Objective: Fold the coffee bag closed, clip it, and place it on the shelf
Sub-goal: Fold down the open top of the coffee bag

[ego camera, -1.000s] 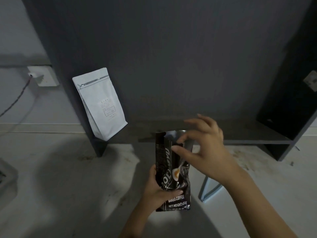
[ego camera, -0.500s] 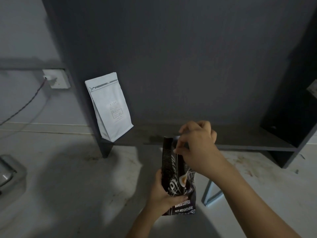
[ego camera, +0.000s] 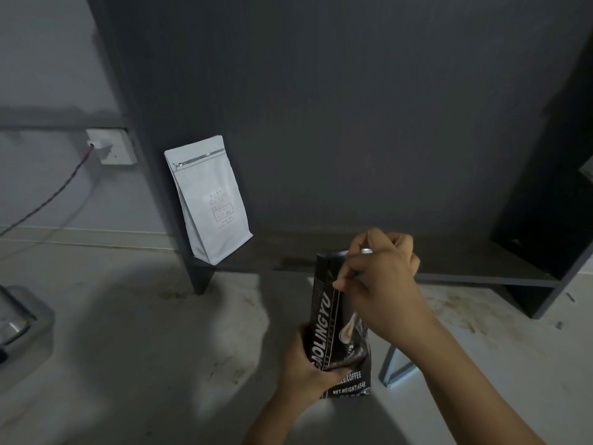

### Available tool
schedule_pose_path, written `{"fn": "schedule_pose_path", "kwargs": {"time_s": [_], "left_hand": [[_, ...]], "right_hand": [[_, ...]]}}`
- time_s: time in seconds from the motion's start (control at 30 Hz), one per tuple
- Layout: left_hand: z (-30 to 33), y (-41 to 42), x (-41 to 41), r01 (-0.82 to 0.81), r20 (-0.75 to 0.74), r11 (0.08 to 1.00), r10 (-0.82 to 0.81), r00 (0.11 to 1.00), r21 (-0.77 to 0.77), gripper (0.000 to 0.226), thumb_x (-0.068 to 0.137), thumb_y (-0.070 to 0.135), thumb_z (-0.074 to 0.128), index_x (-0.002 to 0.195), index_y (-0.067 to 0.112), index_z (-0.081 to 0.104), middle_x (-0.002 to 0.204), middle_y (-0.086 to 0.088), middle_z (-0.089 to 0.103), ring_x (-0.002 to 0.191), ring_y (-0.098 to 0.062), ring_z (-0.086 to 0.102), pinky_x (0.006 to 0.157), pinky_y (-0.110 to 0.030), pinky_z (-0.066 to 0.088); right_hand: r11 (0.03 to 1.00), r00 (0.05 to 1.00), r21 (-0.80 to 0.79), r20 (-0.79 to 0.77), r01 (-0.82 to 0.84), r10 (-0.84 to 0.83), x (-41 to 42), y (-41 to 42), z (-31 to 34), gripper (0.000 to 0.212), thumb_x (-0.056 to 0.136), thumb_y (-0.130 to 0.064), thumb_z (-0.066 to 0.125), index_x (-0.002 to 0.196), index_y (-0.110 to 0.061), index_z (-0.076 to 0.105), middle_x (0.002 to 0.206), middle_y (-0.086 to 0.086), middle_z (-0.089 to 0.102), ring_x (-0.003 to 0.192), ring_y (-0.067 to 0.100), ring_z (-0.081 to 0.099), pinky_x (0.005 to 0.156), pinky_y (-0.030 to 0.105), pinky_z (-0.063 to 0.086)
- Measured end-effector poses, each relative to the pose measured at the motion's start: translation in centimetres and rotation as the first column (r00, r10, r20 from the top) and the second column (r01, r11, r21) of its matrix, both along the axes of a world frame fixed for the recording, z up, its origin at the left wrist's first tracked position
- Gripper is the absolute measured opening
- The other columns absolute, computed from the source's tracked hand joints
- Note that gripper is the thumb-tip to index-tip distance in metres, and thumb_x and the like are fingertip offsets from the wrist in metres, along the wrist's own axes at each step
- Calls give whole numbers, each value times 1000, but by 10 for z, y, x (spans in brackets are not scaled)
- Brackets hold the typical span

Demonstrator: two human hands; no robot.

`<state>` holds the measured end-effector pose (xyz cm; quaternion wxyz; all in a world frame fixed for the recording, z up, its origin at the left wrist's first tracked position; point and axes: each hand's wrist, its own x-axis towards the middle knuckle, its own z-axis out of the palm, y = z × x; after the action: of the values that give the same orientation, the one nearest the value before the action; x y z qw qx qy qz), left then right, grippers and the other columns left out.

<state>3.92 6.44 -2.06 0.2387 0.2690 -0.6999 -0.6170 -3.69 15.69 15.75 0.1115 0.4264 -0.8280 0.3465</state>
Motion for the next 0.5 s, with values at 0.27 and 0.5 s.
{"fn": "schedule_pose_path", "kwargs": {"time_s": [0.27,0.5], "left_hand": [[-13,-10,2,40,-14,998,-39,999,51,79,36,9,92,106,12,56,95,-3,75,90,-15,71,76,-25,55],[-8,-18,-2,204,-80,956,-191,978,212,92,34,10,91,115,15,48,109,-12,68,102,-28,67,86,-46,56]], "right_hand": [[974,984,167,119,-151,132,-11,11,22,7,72,-28,72,66,-30,70,83,-20,44,99,13,30,82,28,24],[935,984,322,138,-149,109,-38,36,28,8,81,-25,65,89,-27,67,81,-11,58,78,7,55,70,22,46]]}}
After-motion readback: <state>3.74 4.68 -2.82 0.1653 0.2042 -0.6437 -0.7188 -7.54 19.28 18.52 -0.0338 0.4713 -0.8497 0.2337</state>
